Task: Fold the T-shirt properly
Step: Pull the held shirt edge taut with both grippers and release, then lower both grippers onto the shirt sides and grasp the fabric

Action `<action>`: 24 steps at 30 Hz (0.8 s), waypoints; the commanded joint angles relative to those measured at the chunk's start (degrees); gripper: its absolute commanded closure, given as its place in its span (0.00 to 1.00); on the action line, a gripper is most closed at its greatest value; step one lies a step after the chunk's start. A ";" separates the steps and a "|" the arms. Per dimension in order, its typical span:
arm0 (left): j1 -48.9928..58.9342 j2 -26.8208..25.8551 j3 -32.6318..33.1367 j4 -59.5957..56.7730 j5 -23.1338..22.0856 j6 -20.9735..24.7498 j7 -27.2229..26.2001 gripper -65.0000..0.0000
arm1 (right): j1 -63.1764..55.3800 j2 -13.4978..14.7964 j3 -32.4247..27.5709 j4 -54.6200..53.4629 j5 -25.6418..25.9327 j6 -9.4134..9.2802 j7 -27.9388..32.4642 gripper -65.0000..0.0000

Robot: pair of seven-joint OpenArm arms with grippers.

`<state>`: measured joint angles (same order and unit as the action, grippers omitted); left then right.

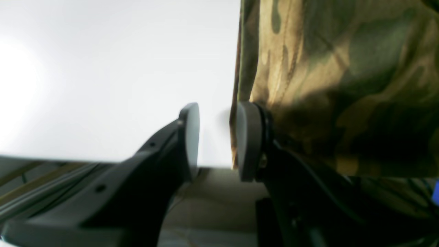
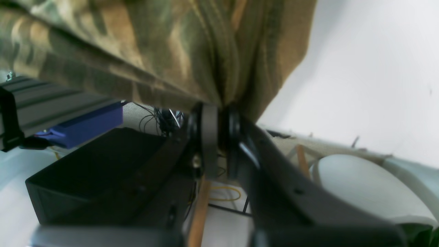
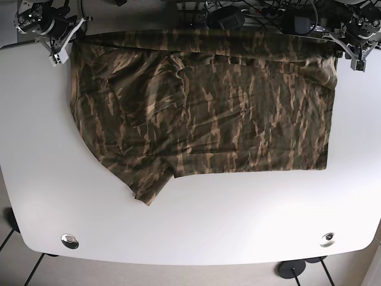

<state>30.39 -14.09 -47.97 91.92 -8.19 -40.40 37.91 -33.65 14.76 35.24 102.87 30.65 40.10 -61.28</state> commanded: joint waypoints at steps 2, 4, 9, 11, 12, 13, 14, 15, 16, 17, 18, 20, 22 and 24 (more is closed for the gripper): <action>0.16 -0.90 -0.61 7.38 0.32 0.40 4.24 0.75 | 0.11 0.84 4.27 2.32 0.07 -0.10 0.40 0.79; -0.11 -0.90 -0.61 11.60 0.32 0.40 5.30 0.74 | 0.20 0.58 7.44 5.04 0.16 -0.10 0.40 0.55; -2.22 -0.73 0.27 18.28 0.32 0.40 5.91 0.63 | 1.69 0.66 10.51 10.14 2.71 -0.10 0.31 0.16; -5.03 -0.73 0.27 18.72 0.32 0.40 10.05 0.47 | 3.10 1.19 10.43 9.97 5.08 -0.10 0.22 0.16; -7.14 -0.81 0.18 18.72 0.32 0.40 12.07 0.43 | 4.42 1.19 10.16 9.88 4.99 -0.10 0.22 0.16; -9.34 -0.81 0.27 18.72 0.32 0.40 13.47 0.44 | 6.00 1.10 9.55 9.79 4.82 -0.10 0.22 0.16; -11.18 -0.81 0.54 18.72 0.32 0.40 14.18 0.46 | 7.93 1.10 7.88 9.44 4.82 -0.10 0.22 0.16; -12.59 -0.81 1.59 18.72 0.49 0.40 14.26 0.47 | 9.25 1.10 5.94 8.82 4.82 -0.10 0.13 0.16; -13.38 -0.73 3.17 18.72 0.76 0.40 14.26 0.47 | 10.48 1.10 3.83 8.21 4.82 -0.10 0.13 0.16; -13.82 -0.73 5.37 18.72 0.76 0.40 14.26 0.49 | 13.21 1.10 0.40 7.15 4.64 -0.10 0.13 0.16; -13.91 -0.73 7.57 18.72 0.76 0.40 14.26 0.50 | 15.93 1.10 -3.02 5.92 3.50 -0.10 0.13 0.16; -13.64 -0.73 10.65 18.72 0.84 0.40 14.26 0.54 | 21.03 0.66 -9.00 3.20 -0.37 -0.10 0.13 0.16; -13.47 -0.64 12.23 18.54 0.84 0.40 14.26 0.58 | 24.99 0.49 -13.49 0.56 -3.71 -0.10 0.31 0.16; -13.47 -0.64 13.11 17.31 1.20 0.40 14.26 0.57 | 30.70 -0.65 -17.27 -3.57 -7.84 -0.10 0.48 0.16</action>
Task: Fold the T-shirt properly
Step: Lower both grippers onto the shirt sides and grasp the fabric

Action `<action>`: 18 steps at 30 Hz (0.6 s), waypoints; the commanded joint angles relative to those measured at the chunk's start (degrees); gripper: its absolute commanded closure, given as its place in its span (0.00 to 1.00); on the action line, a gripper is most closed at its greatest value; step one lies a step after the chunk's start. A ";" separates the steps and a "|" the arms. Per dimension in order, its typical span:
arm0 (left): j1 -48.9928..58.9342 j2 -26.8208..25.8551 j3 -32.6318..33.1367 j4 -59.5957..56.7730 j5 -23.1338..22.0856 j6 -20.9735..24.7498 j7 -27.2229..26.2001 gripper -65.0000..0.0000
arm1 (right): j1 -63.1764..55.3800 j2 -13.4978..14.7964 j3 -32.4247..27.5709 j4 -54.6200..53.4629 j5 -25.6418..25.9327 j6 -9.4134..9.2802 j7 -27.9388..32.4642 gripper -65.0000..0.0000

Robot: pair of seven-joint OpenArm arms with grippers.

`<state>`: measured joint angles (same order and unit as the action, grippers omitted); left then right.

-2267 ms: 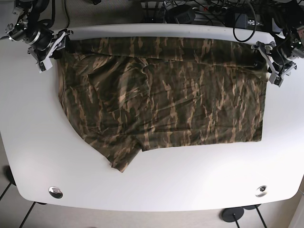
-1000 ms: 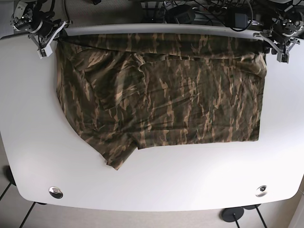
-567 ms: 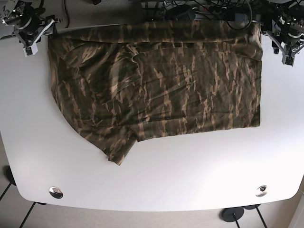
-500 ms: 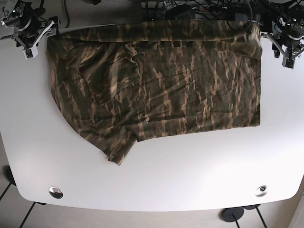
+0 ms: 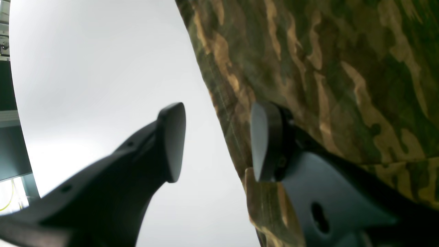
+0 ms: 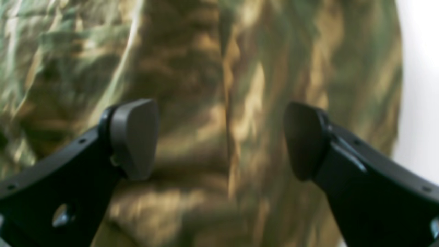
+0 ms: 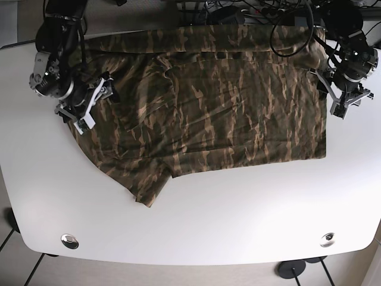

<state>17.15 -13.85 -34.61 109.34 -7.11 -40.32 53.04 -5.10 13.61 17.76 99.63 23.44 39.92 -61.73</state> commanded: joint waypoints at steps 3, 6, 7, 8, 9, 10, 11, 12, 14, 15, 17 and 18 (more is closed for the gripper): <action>-4.44 -0.88 3.62 -7.58 1.44 0.32 -1.48 0.57 | 7.87 0.42 -1.45 -4.47 -4.67 0.08 1.38 0.16; -8.58 -0.79 5.64 -10.75 1.44 0.32 -3.15 0.58 | 9.19 0.94 -1.54 -6.14 -5.02 0.08 4.55 0.18; -9.72 -0.79 6.00 -11.89 1.53 0.32 -4.02 0.58 | 10.42 1.03 -1.36 -6.58 -5.02 0.08 5.52 0.27; -10.86 -0.79 6.70 -13.03 1.53 0.32 -5.61 0.60 | 11.21 1.03 -1.36 -8.25 -5.02 0.08 6.75 0.42; -11.30 -0.79 6.87 -13.56 1.44 0.32 -7.19 0.65 | 11.57 1.03 -1.45 -9.39 -5.02 0.08 7.63 0.54; -11.30 -0.79 6.96 -14.09 1.44 0.32 -9.21 0.76 | 12.36 1.03 -1.45 -10.36 -5.02 0.08 8.50 0.65; -11.48 -0.70 6.96 -14.88 1.44 0.32 -11.06 0.85 | 12.97 1.03 -1.36 -11.59 -5.02 0.08 9.12 0.75; -11.65 -0.70 7.75 -16.37 1.44 2.64 -12.55 0.94 | 13.41 1.03 -1.36 -13.44 -5.02 0.08 9.65 0.83; -11.92 -0.70 10.21 -20.42 1.44 5.99 -14.40 0.95 | 14.03 1.03 -1.45 -17.04 -5.11 0.08 11.49 0.89; -12.88 -0.70 10.83 -22.17 1.44 6.16 -15.01 0.96 | 14.11 1.03 -1.45 -18.54 -5.11 0.08 12.99 0.89; -14.82 -0.79 10.92 -25.95 1.53 6.16 -16.07 0.96 | 14.03 1.03 -1.54 -21.52 -5.11 0.08 16.33 0.89; -16.40 -0.79 11.01 -28.59 1.53 6.16 -16.16 0.96 | 14.03 1.12 -1.63 -23.63 -5.11 0.08 18.00 0.89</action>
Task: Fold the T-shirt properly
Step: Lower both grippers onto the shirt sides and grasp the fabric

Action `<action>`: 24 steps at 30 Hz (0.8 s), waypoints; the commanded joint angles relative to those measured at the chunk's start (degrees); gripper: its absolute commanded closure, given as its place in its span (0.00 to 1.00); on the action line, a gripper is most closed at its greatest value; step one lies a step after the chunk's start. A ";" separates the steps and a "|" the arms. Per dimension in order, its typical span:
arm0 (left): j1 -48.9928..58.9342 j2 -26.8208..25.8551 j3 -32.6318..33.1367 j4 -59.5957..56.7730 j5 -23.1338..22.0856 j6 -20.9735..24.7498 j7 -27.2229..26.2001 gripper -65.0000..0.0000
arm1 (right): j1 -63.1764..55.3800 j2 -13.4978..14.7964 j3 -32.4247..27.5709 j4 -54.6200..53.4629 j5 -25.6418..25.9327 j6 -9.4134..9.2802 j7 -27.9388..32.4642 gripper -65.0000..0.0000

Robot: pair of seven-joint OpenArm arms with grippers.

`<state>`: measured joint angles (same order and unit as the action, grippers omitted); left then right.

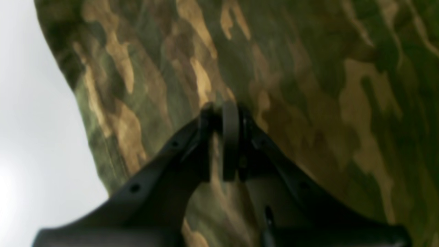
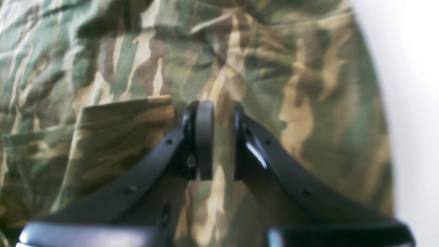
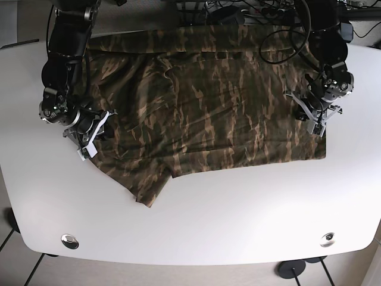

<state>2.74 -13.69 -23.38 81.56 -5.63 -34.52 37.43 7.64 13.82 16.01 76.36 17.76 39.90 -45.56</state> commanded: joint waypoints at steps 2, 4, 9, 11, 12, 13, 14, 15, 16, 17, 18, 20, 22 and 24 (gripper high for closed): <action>-4.72 -2.17 -0.14 -4.15 0.05 0.37 -0.55 0.96 | 1.37 0.99 0.30 -2.56 0.57 0.10 2.53 0.89; -8.41 -3.93 3.20 -9.87 -0.04 0.37 -0.73 0.96 | 1.37 2.04 0.39 -4.14 0.57 0.10 3.14 0.90; -15.62 -5.87 7.51 -19.98 -0.04 0.37 -5.74 0.96 | 0.76 2.40 0.39 -4.84 0.57 0.10 5.60 0.90; -17.20 -6.22 8.47 -20.77 -0.04 0.28 -5.83 0.96 | 0.32 2.48 0.39 -3.96 1.01 0.10 5.60 0.89; -17.38 -6.31 9.09 -20.06 -0.31 0.28 -5.83 0.95 | 0.23 2.48 0.39 -2.82 1.27 0.10 5.34 0.89; -17.29 -6.39 9.27 -18.31 -0.22 0.28 -5.65 0.95 | 0.05 2.48 0.39 -1.06 1.36 0.10 5.25 0.89; -17.12 -6.39 9.27 -16.20 -0.13 0.28 -4.77 0.95 | -0.65 2.40 0.39 0.79 1.36 0.10 4.73 0.88; -17.12 -6.39 9.18 -14.00 -0.13 0.28 -3.63 0.95 | -1.09 2.22 0.39 2.37 1.36 0.10 3.76 0.85; -17.12 -6.39 9.18 -12.15 -0.13 0.28 -2.22 0.93 | -1.18 2.04 0.39 3.77 1.36 0.10 2.88 0.78; -17.12 -6.39 9.18 -10.31 -0.13 0.28 -0.55 0.88 | -1.35 1.96 0.39 5.36 1.36 0.10 1.82 0.70; -17.12 -6.39 9.09 -8.64 -0.13 0.28 0.86 0.82 | -1.70 1.87 0.39 6.94 1.36 0.10 0.68 0.61; -15.18 -7.01 9.00 -6.61 -0.04 0.28 1.38 0.69 | -3.73 0.46 0.39 10.10 1.36 0.10 -0.90 0.50; -13.86 -7.71 9.09 -6.35 -0.13 0.28 1.38 0.63 | -5.05 -0.24 0.03 11.60 1.36 0.10 -1.16 0.49; -11.49 -7.98 8.91 -4.68 -0.22 0.28 1.38 0.62 | -7.16 -1.56 -0.58 12.30 1.36 0.10 -1.16 0.49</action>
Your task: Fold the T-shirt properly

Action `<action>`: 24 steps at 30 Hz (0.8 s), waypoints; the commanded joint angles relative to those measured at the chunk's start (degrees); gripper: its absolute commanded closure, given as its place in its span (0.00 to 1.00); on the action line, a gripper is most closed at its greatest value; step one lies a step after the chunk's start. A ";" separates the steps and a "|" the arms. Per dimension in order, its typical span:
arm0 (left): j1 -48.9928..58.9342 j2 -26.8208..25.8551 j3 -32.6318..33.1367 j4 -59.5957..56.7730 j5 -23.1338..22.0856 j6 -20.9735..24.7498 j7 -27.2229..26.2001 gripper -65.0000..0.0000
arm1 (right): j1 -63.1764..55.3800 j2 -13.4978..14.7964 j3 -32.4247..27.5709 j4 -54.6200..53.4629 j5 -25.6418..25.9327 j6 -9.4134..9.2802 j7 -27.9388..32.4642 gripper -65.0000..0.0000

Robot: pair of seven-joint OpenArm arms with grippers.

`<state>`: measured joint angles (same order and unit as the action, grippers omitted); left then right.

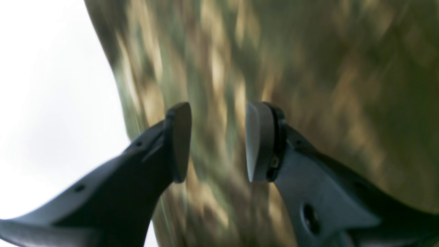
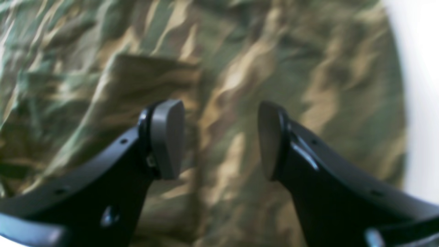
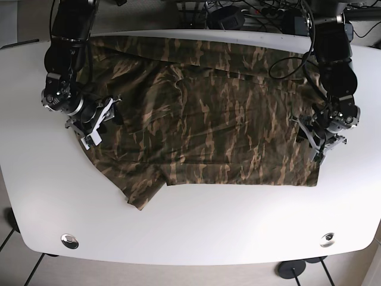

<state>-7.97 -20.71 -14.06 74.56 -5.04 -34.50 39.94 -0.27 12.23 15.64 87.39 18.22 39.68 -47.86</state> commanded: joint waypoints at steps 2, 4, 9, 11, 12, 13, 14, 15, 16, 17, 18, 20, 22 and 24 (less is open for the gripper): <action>1.68 -1.05 -3.30 5.22 -0.72 0.26 -1.13 0.62 | 0.32 -0.32 -1.88 1.18 0.90 0.32 1.13 0.49; 3.35 -0.96 -4.88 7.15 -0.72 0.26 -1.04 0.62 | -0.30 -0.49 -2.67 1.18 0.90 0.32 1.31 0.49; 5.02 -0.96 -5.50 8.29 -0.81 0.26 -0.87 0.62 | 0.41 -0.67 -4.52 -2.87 0.90 0.32 1.75 0.50; 5.11 -0.96 -5.50 8.29 -0.81 0.26 -0.78 0.62 | 1.11 -1.46 -4.25 -4.63 0.90 0.32 1.75 0.50; 5.11 -0.96 -5.50 8.29 -0.81 0.26 -0.78 0.62 | 1.11 -1.55 -4.34 -4.63 0.90 0.32 1.75 0.50; 5.11 -0.96 -5.50 8.29 -0.81 0.26 -0.78 0.62 | 1.02 -1.64 -4.43 -4.45 0.90 0.32 1.75 0.50; 5.11 -0.96 -5.50 8.29 -0.81 0.26 -0.78 0.62 | 0.93 -1.64 -4.43 -4.36 0.90 0.32 1.75 0.50; 5.11 -0.96 -5.50 8.29 -0.81 0.26 -0.78 0.62 | 0.93 -1.64 -4.43 -4.36 0.90 0.32 1.75 0.54; 5.11 -0.96 -5.50 8.12 -0.81 0.26 -0.87 0.62 | 0.93 -1.64 -4.43 -4.36 0.90 0.32 1.75 0.61; 5.11 -0.96 -5.50 8.03 -0.81 0.26 -0.87 0.62 | 0.93 -1.72 -4.43 -4.36 0.90 0.32 1.75 0.71; 5.11 -0.96 -5.50 8.03 -0.81 0.26 -0.87 0.62 | 1.11 -1.72 -4.43 -4.36 0.90 0.32 1.75 0.88; 5.11 -0.96 -5.50 7.94 -0.81 0.26 -0.87 0.62 | 1.11 -1.72 -4.25 -4.36 0.90 0.32 1.75 0.97; 5.11 -0.96 -5.50 7.94 -0.81 0.26 -0.87 0.62 | 1.02 -1.72 -4.08 -2.34 0.90 0.32 1.75 0.96; 5.11 -0.96 -5.50 7.85 -0.72 0.26 -0.95 0.62 | 0.67 -1.64 -4.08 0.65 0.90 0.32 1.66 0.97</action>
<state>-1.91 -20.53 -19.25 81.60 -5.34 -34.50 40.25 -0.78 10.07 11.29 86.70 18.20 39.88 -47.33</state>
